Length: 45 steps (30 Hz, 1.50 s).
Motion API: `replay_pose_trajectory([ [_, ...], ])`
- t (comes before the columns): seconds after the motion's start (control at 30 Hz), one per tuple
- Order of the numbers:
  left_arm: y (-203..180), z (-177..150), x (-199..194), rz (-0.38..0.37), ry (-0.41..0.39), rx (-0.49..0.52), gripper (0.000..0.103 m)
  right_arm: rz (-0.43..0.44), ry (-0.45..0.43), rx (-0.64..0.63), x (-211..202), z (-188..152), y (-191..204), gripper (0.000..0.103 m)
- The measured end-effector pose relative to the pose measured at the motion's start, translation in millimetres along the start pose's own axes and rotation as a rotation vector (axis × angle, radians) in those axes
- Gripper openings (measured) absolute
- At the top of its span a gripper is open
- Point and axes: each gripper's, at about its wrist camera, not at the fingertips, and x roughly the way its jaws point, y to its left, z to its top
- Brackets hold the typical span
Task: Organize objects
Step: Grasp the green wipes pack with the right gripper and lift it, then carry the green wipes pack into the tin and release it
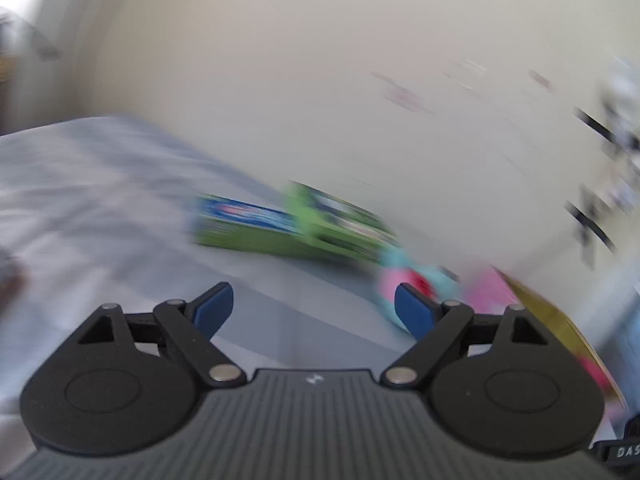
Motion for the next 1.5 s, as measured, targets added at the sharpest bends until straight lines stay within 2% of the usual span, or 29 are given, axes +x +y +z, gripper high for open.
replay_pose_trajectory([
  [0.23, -85.7, -42.6, 2.0, -0.338, 0.19, 0.279, 0.09, -0.028, -0.057, -0.051, -112.0, -40.2, -37.4, 0.025],
  [0.37, -120.4, -64.5, 11.3, -0.42, 0.286, 0.33, 0.091, -0.108, -0.104, -0.093, -145.6, -46.5, -42.4, 0.032],
  [0.43, -130.6, -73.8, 20.0, -0.434, 0.332, 0.343, 0.091, -0.232, -0.163, -0.14, -152.7, -47.5, -38.3, 0.045],
  [0.47, -134.2, -76.7, 23.7, -0.435, 0.349, 0.348, 0.091, -0.281, -0.192, -0.166, -156.5, -49.2, -35.6, 0.058],
  [0.53, -137.2, -80.4, 29.8, -0.437, 0.382, 0.347, 0.091, -0.283, -0.222, -0.217, -166.6, -57.0, -30.3, 0.068],
  [0.6, -137.1, -79.6, 35.5, -0.452, 0.41, 0.318, 0.091, -0.258, -0.232, -0.299, -169.9, -66.1, -18.7, 0.093],
  [0.67, -137.5, -79.2, 37.0, -0.452, 0.418, 0.292, 0.09, -0.288, -0.238, -0.421, -166.7, -78.6, -2.5, 0.103],
  [0.77, -141.3, -80.3, 33.1, -0.449, 0.418, 0.298, 0.087, -0.368, -0.199, -0.527, -146.6, -86.9, 9.5, 0.103],
  [0.83, -146.4, -81.4, 31.3, -0.469, 0.437, 0.31, 0.063, -0.408, -0.152, -0.519, -132.6, -82.9, 3.1, 0.101],
  [0.87, -149.9, -80.8, 30.0, -0.481, 0.45, 0.311, 0.062, -0.416, -0.13, -0.504, -131.2, -83.6, -2.4, 0.093],
  [0.9, -154.9, -79.0, 26.9, -0.485, 0.445, 0.32, 0.062, -0.409, -0.117, -0.484, -122.1, -79.0, -7.7, 0.071],
  [0.93, -162.2, -76.6, 22.3, -0.481, 0.418, 0.343, 0.062, -0.369, -0.126, -0.462, -124.3, -74.6, -8.4, 0.064],
  [0.97, -170.2, -72.4, 17.5, -0.481, 0.38, 0.368, 0.062, -0.351, -0.139, -0.459, -126.0, -71.5, -7.7, 0.053],
  [1.03, -186.7, -61.3, 13.5, -0.497, 0.324, 0.395, 0.063, -0.382, -0.204, -0.515, -133.7, -65.7, 0.5, 0.052],
  [1.17, -223.8, -46.9, 26.7, -0.52, 0.272, 0.433, 0.064, -0.436, -0.31, -0.592, -149.6, -53.8, 9.7, 0.052],
  [1.27, -254.4, -44.3, 48.5, -0.505, 0.24, 0.475, 0.068, -0.463, -0.371, -0.581, -160.8, -34.8, 4.3, 0.052],
  [1.33, -274.6, -42.3, 66.5, -0.465, 0.213, 0.505, 0.079, -0.47, -0.396, -0.55, -165.8, -15.9, -5.2, 0.052],
  [1.37, -284.0, -41.9, 75.9, -0.438, 0.191, 0.523, 0.081, -0.474, -0.402, -0.53, -167.8, -4.5, -9.5, 0.052],
  [1.43, -298.2, -40.2, 96.0, -0.358, 0.156, 0.545, 0.09, -0.492, -0.42, -0.483, -163.7, 25.0, -17.7, 0.052],
  [1.5, -300.9, -37.8, 114.0, -0.285, 0.17, 0.523, 0.091, -0.549, -0.423, -0.461, -151.0, 57.8, -22.8, 0.056],
])
